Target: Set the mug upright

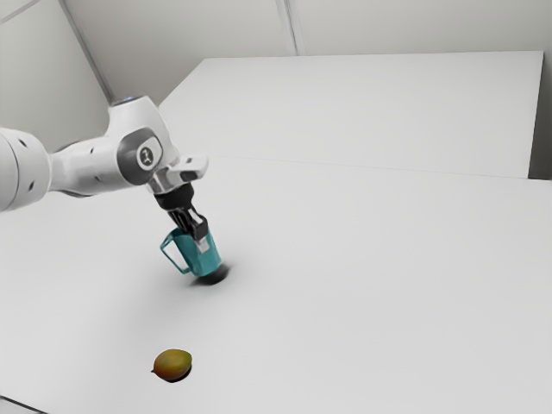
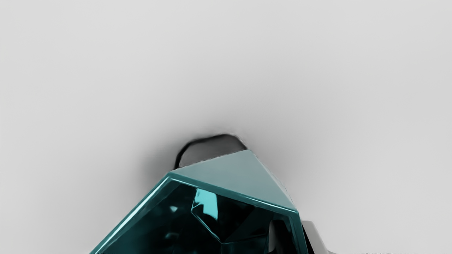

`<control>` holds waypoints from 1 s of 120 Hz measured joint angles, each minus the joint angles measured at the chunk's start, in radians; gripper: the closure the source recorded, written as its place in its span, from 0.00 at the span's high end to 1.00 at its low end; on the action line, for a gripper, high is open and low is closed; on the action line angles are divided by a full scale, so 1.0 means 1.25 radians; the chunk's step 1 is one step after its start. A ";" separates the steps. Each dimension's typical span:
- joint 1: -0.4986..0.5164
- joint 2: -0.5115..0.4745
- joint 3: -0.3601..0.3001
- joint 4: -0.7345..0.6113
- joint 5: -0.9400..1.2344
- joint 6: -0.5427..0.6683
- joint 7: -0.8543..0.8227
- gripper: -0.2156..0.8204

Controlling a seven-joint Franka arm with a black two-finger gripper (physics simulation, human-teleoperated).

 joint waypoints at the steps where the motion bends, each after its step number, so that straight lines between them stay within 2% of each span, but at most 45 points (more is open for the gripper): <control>1: 0.000 -0.001 0.000 -0.003 0.003 0.004 -0.003 0.04; 39: -0.033 -0.027 0.001 -0.086 0.108 0.119 -0.119 0.04; 85: -0.053 -0.022 0.001 -0.100 0.170 0.156 -0.241 0.04; 107: -0.047 -0.022 0.002 -0.099 0.175 0.156 -0.267 0.41; 120: -0.048 -0.023 0.002 -0.090 0.190 0.154 -0.277 0.56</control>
